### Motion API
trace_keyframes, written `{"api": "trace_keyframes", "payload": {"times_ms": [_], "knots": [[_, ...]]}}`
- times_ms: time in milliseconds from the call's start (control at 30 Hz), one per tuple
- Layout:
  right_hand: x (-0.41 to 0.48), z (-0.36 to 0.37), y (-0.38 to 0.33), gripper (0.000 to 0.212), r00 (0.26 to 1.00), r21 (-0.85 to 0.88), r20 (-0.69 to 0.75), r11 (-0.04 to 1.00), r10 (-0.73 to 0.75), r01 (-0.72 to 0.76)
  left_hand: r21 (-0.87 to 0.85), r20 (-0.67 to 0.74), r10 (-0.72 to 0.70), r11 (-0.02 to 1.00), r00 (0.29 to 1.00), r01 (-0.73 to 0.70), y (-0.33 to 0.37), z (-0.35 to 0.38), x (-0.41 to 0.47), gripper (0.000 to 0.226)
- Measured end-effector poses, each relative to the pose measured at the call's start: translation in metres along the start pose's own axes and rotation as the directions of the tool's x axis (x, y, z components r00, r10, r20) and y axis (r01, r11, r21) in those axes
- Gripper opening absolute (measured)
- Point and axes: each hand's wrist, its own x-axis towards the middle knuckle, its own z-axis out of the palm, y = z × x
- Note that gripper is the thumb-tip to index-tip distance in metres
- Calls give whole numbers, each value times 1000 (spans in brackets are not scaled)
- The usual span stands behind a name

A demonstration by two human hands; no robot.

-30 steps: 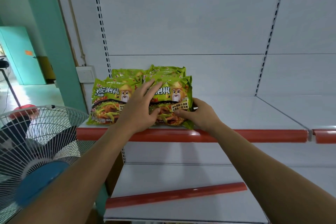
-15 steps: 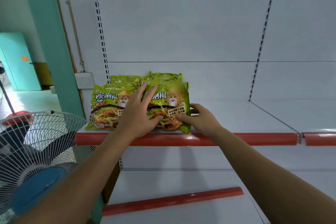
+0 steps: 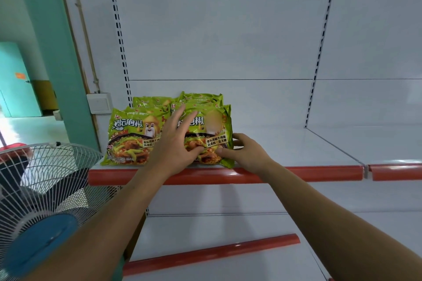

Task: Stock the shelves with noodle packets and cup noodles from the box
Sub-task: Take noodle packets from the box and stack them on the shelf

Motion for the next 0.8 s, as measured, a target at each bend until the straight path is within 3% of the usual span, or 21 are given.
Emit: {"api": "trace_keyframes", "payload": {"times_ms": [200,333,367,467,500,700,800], "knots": [[1,4,-1,73,999,-36,-49,999,-4,2,-9,0,5,1000,1000,-5,1,2,-1,86],[1,4,-3,102,1000,109,-6,994,6,-5,-73,-33,30,997,999,-32,2,3,0,79],[3,5,-4,96,1000,145,6,989,-10,9,-81,-41,34,996,999,-37,3,4,1,78],[6,6,-10,41,997,172,-3,982,-75,75,-111,-53,45,992,998,-51,6,8,3,76],[5,6,-10,33,997,194,-20,978,-71,73,-120,-60,49,991,997,-56,7,10,3,75],[-2,-20,5,37,1000,390,3,921,25,-24,-124,-164,147,978,975,-168,14,24,9,68],[1,-46,13,39,999,392,-14,920,38,-29,-303,-250,131,930,959,-207,28,35,16,64]]}}
